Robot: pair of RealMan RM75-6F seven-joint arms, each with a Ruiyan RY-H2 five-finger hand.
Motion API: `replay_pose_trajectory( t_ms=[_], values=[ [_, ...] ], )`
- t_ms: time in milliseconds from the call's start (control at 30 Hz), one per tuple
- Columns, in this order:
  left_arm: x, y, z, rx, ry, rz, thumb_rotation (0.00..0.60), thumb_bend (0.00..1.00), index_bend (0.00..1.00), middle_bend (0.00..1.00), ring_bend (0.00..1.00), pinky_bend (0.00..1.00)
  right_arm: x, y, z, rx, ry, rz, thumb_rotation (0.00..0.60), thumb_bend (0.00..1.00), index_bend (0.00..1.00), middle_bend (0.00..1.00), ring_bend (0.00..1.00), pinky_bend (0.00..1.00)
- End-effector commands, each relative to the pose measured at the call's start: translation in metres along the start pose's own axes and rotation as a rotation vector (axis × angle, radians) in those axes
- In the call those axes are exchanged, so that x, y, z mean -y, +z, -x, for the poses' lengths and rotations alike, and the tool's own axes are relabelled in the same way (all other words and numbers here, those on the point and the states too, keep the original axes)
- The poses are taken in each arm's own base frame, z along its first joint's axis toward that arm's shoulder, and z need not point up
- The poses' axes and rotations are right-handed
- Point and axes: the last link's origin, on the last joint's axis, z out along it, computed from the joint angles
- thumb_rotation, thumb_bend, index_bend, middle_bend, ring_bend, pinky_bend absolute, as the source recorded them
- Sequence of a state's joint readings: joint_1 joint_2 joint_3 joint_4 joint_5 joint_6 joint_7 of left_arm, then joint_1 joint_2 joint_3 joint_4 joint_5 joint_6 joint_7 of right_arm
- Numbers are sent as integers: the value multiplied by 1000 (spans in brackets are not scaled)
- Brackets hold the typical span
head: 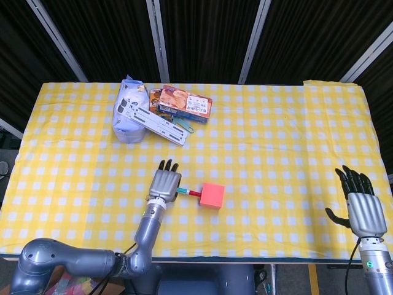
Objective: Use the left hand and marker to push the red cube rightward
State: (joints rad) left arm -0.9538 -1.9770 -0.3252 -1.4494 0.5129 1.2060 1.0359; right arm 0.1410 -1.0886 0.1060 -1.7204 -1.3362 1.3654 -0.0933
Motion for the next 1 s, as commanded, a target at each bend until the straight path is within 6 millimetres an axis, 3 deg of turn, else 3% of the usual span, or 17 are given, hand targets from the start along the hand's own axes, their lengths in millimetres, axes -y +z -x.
replay_pose_trajectory(
  t_ms=[33, 267, 667, 1000],
  values=[
    [-8, 5, -2, -3, -11, 11, 600, 483, 580, 129, 0, 62, 0, 0, 0, 2, -2, 2, 600, 303, 0, 0, 0, 0],
    [-11, 7, -2, 9, -11, 16, 600, 483, 580, 129, 0, 62, 0, 0, 0, 3, -3, 3, 600, 303, 0, 0, 0, 0],
    [3, 3, -15, 17, 20, 44, 600, 483, 579, 128, 0, 62, 0, -1, 1, 11, -10, 2, 600, 303, 0, 0, 0, 0],
    [-10, 9, -14, 30, 14, 62, 600, 483, 582, 129, 0, 62, 0, -1, 2, 28, -14, 13, 600, 303, 0, 0, 0, 0]
  ],
)
